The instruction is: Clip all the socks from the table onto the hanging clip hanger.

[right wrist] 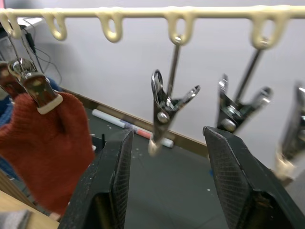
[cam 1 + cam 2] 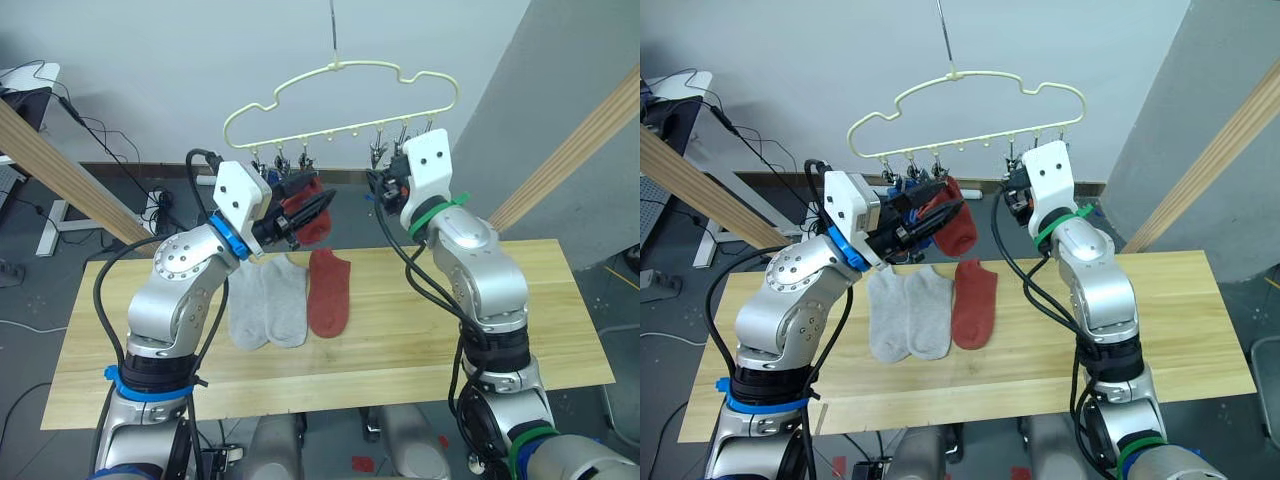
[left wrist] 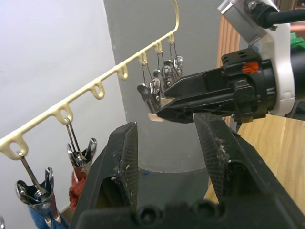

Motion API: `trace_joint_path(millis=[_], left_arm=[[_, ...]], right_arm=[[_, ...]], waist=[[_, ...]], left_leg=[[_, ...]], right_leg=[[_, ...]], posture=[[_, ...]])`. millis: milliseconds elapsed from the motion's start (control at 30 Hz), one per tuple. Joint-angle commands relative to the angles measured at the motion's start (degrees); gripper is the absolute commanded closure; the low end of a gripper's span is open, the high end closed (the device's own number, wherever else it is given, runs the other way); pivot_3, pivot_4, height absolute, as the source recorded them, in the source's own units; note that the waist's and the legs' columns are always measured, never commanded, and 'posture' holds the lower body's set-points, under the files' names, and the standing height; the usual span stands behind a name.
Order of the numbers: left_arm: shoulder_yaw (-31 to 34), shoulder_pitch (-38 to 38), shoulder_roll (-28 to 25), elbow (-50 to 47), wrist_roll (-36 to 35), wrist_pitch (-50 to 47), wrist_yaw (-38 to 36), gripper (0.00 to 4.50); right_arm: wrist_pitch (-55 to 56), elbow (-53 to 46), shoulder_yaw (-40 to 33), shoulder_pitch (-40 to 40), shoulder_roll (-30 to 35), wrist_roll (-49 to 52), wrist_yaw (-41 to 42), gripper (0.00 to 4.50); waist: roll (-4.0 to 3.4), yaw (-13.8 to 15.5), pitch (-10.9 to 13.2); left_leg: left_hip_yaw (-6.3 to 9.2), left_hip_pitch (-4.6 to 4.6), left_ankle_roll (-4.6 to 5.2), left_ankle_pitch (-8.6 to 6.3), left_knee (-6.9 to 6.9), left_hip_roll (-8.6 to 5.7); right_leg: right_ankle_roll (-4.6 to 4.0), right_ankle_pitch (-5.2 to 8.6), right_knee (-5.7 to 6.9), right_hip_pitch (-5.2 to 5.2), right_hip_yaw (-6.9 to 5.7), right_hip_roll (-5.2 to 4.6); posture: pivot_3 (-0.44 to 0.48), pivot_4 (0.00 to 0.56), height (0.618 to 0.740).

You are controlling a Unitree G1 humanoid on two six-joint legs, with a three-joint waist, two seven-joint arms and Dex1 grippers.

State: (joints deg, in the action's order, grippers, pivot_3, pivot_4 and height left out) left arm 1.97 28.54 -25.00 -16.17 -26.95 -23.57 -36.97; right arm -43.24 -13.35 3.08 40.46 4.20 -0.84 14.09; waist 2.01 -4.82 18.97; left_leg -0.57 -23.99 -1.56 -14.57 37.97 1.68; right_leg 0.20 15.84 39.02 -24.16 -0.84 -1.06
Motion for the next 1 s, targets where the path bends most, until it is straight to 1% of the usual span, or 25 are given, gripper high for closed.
trace_joint_path(millis=[33, 433, 567, 1000], left_arm=[[0.74, 0.13, -0.23, -2.26, -0.59, 0.5, -0.15, 2.41], [1.37, -0.15, -0.07, -2.44, -0.83, 0.32, 0.54, 2.41], [1.79, -0.12, -0.24, -2.44, -1.54, -0.19, 0.35, 2.41], [1.48, -0.86, -0.26, -2.29, -0.81, 0.27, 0.11, 2.41]], right_arm=[[3.06, 0.35, -0.03, 2.01, -0.17, 0.95, -0.46, 2.07], [10.58, 9.02, 0.52, 6.99, -0.89, 0.63, -1.21, 2.07], [11.59, 9.79, 0.22, 7.41, -1.34, 1.08, -1.17, 2.07], [12.16, 11.17, -0.94, 8.56, -2.34, 3.49, -1.7, 2.07]], waist=[[0.0, 0.03, 0.0], [0.0, 0.03, 0.0], [0.0, 0.03, 0.0], [0.0, 0.05, 0.0]], left_leg=[[0.0, 0.0, 0.14, -0.08, 0.0, 0.0], [-0.01, 0.0, 0.15, -0.08, 0.04, 0.0], [-0.01, 0.0, 0.15, -0.08, 0.04, 0.01], [-0.01, 0.0, 0.15, -0.08, 0.04, 0.01]], right_leg=[[0.0, 0.0, 0.0, 0.0, 0.0, 0.0], [0.0, 0.0, 0.03, 0.0, 0.01, -0.01], [0.0, 0.0, 0.03, 0.0, 0.0, 0.0], [-0.01, 0.0, 0.03, 0.0, 0.0, 0.0]], posture=[[-0.144, 0.323, 0.74], [-0.139, 0.321, 0.74], [-0.137, 0.322, 0.74], [-0.132, 0.316, 0.74]])
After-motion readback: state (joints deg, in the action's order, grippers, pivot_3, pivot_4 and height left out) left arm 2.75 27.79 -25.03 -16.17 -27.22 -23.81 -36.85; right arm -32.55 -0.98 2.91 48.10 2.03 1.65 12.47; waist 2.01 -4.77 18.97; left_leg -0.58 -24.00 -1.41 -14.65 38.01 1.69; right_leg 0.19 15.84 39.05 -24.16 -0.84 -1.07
